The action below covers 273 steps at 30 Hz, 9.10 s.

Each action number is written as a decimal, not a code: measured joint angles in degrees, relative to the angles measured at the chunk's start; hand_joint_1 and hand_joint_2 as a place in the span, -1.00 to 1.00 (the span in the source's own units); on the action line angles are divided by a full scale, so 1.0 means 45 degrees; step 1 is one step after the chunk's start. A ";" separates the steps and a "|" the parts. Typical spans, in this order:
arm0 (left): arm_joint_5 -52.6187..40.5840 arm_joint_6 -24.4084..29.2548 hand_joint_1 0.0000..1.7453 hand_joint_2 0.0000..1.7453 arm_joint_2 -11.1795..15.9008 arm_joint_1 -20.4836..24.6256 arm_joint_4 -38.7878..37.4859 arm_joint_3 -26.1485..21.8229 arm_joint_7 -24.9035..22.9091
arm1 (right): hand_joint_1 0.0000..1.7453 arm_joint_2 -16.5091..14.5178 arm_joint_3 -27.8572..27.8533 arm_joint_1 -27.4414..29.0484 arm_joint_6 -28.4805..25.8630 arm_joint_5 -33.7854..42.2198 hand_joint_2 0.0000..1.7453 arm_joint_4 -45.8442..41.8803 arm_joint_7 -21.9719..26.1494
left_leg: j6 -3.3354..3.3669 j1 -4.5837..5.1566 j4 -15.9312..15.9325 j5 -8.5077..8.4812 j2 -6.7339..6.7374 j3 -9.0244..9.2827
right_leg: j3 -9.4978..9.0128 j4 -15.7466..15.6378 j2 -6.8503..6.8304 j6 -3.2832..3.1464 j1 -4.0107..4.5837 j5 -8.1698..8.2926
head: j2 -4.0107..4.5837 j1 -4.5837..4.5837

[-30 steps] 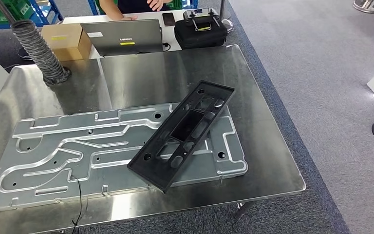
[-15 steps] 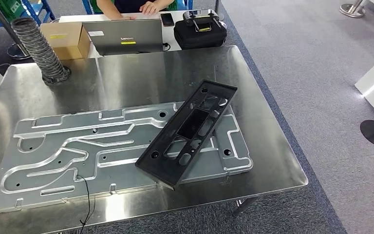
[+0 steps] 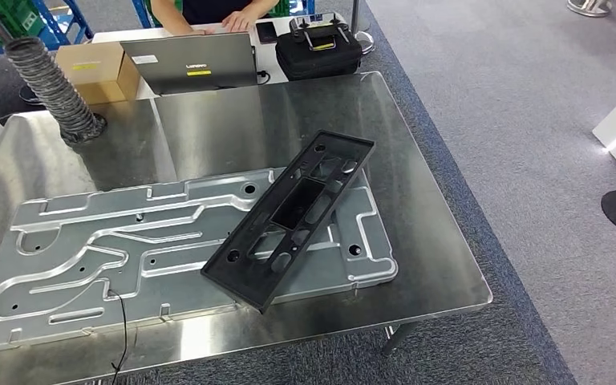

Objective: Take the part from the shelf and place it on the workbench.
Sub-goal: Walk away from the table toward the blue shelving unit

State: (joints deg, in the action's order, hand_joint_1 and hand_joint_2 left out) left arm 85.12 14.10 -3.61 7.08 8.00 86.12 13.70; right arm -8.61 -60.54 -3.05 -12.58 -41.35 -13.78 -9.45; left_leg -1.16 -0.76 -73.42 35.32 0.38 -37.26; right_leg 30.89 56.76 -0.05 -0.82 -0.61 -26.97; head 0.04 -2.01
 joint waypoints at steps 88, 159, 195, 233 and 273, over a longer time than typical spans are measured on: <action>-0.0186 -0.0686 -1.00 -1.00 0.0219 0.0127 0.0000 0.0588 -0.0528 | -1.00 0.0049 0.2011 -0.0066 0.0376 -0.1748 1.00 0.0507 0.0095 | 0.0145 0.0066 0.2624 -0.1306 -0.0001 0.0814 | -0.0568 -0.0478 -0.0101 0.0011 0.0066 -0.0070 | 0.0000 0.0001; -0.0237 -0.1107 -1.00 -1.00 0.0261 0.0087 -0.0010 0.0596 -0.0461 | -1.00 0.0140 0.4136 -0.0079 0.0867 -0.4539 1.00 0.0503 0.1275 | 0.0324 0.0023 0.1487 -0.1095 -0.0058 0.0608 | 0.0020 0.0092 0.0018 -0.0154 0.0353 -0.0115 | 0.0000 0.0000; -0.0393 -0.1280 -1.00 -1.00 0.0313 0.0179 -0.0019 0.0597 -0.0674 | -1.00 0.0193 0.3892 -0.0126 0.1291 -0.4159 -1.00 0.0503 0.0622 | 0.0564 0.0048 0.3454 -0.1237 -0.0067 0.1943 | 0.0770 0.0392 0.0008 0.0400 0.0196 0.0452 | 0.0000 0.0000; -0.0229 -0.1226 -1.00 -1.00 0.0308 0.0199 -0.0024 0.0597 -0.0594 | -1.00 0.0243 0.3847 -0.0141 0.1089 -0.4339 -1.00 0.0515 0.0657 | 0.0810 0.0083 0.3970 -0.1879 0.0098 0.1532 | 0.1871 0.3782 0.0020 0.0863 0.0009 -0.1251 | 0.0000 0.0001; -0.3786 -0.1381 -1.00 0.50 0.0253 -0.0096 0.0805 -0.2651 -0.1892 | -1.00 0.0391 0.4889 0.0705 0.0782 -0.1926 1.00 0.0535 0.0125 | 0.0296 0.0060 0.3402 -0.1567 0.0048 0.1384 | -0.0240 -0.0135 -0.0010 0.0291 0.0052 -0.0201 | 0.0000 0.0000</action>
State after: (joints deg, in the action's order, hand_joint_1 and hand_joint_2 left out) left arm 68.08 7.89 -2.47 6.64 11.62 74.19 5.19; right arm -6.85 -38.54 0.12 -9.07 -50.02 -11.37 -8.89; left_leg 0.17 -0.49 -58.11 28.26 0.60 -31.03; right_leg 29.81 56.16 -0.10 0.49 -0.38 -27.88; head 0.04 -2.01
